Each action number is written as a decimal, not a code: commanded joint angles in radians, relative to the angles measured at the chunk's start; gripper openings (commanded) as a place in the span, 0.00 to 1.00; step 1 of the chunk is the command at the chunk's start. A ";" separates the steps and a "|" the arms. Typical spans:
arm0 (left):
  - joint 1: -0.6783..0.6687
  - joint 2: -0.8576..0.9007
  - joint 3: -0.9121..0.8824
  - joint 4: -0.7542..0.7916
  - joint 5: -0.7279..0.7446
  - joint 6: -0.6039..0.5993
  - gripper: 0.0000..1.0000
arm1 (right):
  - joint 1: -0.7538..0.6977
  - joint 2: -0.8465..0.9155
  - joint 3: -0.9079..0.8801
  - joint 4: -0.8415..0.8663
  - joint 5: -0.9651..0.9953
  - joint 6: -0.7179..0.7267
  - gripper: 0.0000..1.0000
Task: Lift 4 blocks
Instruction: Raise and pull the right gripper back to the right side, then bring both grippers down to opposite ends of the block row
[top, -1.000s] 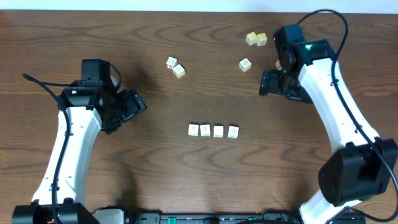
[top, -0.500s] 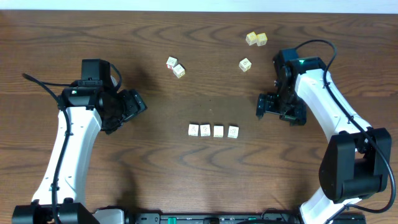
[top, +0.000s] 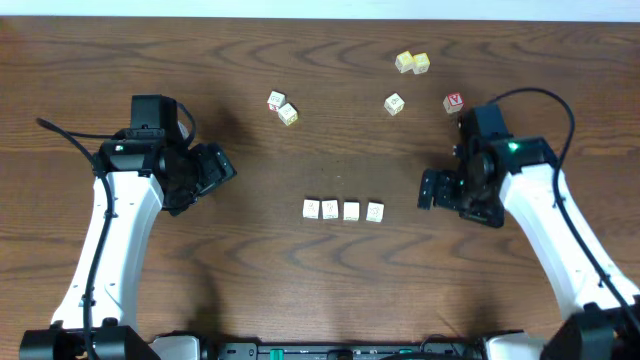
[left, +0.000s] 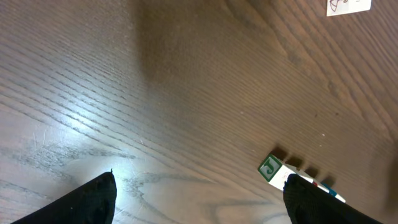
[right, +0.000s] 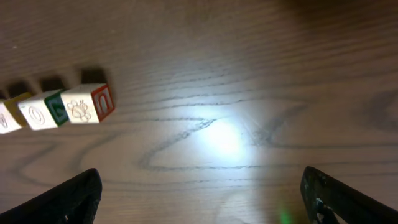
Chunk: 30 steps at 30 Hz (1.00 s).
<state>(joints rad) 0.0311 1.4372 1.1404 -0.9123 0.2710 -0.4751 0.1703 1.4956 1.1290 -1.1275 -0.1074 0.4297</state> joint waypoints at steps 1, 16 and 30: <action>0.002 -0.001 -0.004 0.034 -0.002 -0.023 0.86 | 0.007 -0.009 -0.040 0.010 -0.064 0.019 0.97; -0.017 0.000 -0.032 -0.038 0.024 0.080 0.86 | 0.028 0.016 -0.232 0.278 -0.108 0.206 0.01; -0.100 0.034 -0.112 0.103 0.035 0.005 0.07 | 0.097 0.062 -0.366 0.605 -0.177 0.250 0.01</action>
<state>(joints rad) -0.0639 1.4540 1.0325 -0.8181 0.3054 -0.4171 0.2623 1.5517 0.7628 -0.5247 -0.2813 0.6605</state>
